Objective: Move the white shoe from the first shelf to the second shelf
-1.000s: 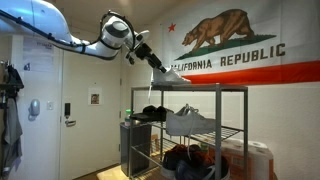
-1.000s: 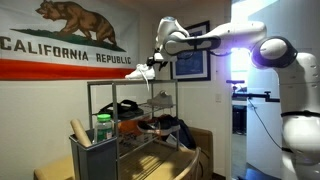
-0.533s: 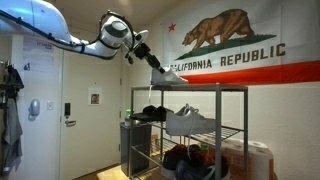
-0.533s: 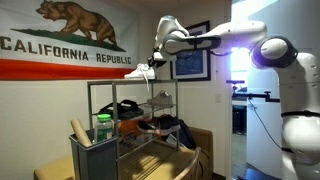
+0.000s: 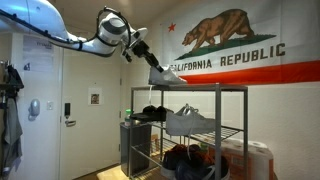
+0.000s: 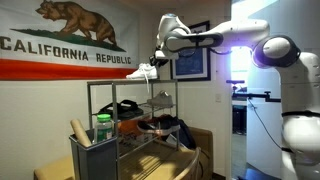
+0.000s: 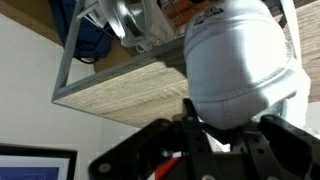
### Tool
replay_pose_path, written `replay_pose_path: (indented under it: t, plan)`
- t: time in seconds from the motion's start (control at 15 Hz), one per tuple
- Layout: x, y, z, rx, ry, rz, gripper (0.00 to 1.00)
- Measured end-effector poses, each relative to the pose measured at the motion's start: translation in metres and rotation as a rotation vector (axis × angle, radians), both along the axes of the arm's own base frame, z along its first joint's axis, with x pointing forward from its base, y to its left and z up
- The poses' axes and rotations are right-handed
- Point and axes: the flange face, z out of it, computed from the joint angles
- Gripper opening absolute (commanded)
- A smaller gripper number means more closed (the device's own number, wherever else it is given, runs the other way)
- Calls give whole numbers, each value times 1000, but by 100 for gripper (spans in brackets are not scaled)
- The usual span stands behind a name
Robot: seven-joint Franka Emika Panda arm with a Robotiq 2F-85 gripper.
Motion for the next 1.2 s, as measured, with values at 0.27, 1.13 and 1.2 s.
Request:
replay_pose_path:
  t: [0.27, 1.13, 1.2]
  plan:
    - [-29, -5, 25, 9, -6, -28, 6]
    - [-164, -19, 76, 12, -29, -61, 7]
    - [-174, -18, 76, 11, -26, -50, 7]
